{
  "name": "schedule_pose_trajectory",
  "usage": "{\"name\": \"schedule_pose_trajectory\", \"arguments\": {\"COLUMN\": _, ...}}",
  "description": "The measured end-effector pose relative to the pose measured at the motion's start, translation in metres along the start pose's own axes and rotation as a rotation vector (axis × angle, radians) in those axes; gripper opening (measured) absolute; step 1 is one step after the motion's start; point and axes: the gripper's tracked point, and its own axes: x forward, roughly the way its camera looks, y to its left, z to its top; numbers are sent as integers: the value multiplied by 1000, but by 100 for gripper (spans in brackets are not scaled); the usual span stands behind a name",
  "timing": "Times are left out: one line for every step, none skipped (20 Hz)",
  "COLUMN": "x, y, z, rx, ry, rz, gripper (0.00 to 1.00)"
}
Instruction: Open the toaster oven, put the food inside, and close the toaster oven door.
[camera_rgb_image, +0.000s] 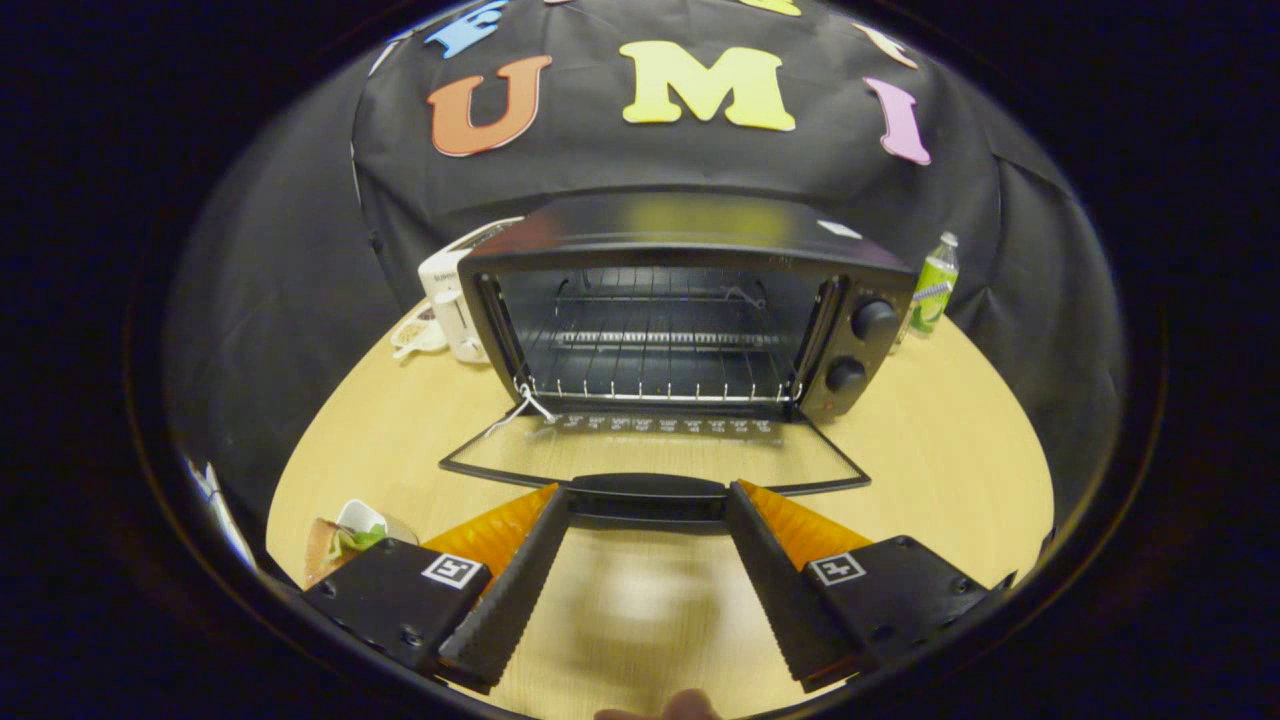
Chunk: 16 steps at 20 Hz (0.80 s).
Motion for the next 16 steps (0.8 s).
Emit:
{"name": "schedule_pose_trajectory", "arguments": {"x": 2, "y": -2, "z": -7, "rx": 5, "ry": 26, "rz": -2, "gripper": 100}}
{"name": "schedule_pose_trajectory", "arguments": {"x": 1, "y": -4, "z": -10, "rx": 8, "ry": 51, "rz": -1, "gripper": 100}}
{"name": "schedule_pose_trajectory", "arguments": {"x": -2, "y": -4, "z": -9, "rx": 12, "ry": 48, "rz": 11, "gripper": 100}}
{"name": "schedule_pose_trajectory", "arguments": {"x": -8, "y": -4, "z": -2, "rx": 6, "ry": 35, "rz": 24, "gripper": 100}}
{"name": "schedule_pose_trajectory", "arguments": {"x": -17, "y": -3, "z": 8, "rx": -1, "ry": 22, "rz": 45, "gripper": 100}}
{"name": "schedule_pose_trajectory", "arguments": {"x": -28, "y": -1, "z": 15, "rx": -4, "ry": 18, "rz": 73, "gripper": 100}}
{"name": "schedule_pose_trajectory", "arguments": {"x": -37, "y": 3, "z": 23, "rx": -3, "ry": 24, "rz": 117, "gripper": 100}}
{"name": "schedule_pose_trajectory", "arguments": {"x": -48, "y": 8, "z": 26, "rx": 2, "ry": 37, "rz": 164, "gripper": 100}}
{"name": "schedule_pose_trajectory", "arguments": {"x": -58, "y": 14, "z": 32, "rx": 6, "ry": 50, "rz": 215, "gripper": 100}}
{"name": "schedule_pose_trajectory", "arguments": {"x": -68, "y": 20, "z": 39, "rx": 12, "ry": 61, "rz": 263, "gripper": 100}}
{"name": "schedule_pose_trajectory", "arguments": {"x": -77, "y": 25, "z": 44, "rx": 23, "ry": 82, "rz": 302, "gripper": 100}}
{"name": "schedule_pose_trajectory", "arguments": {"x": -88, "y": 35, "z": 45, "rx": 52, "ry": 116, "rz": 358, "gripper": 100}}
{"name": "schedule_pose_trajectory", "arguments": {"x": -96, "y": 49, "z": 44, "rx": 97, "ry": 155, "rz": 418, "gripper": 100}}
{"name": "schedule_pose_trajectory", "arguments": {"x": -103, "y": 59, "z": 45, "rx": 137, "ry": 189, "rz": 462, "gripper": 100}}
{"name": "schedule_pose_trajectory", "arguments": {"x": -110, "y": 67, "z": 48, "rx": 170, "ry": 215, "rz": 495, "gripper": 100}}
{"name": "schedule_pose_trajectory", "arguments": {"x": -114, "y": 76, "z": 43, "rx": 187, "ry": 253, "rz": 522, "gripper": 100}}
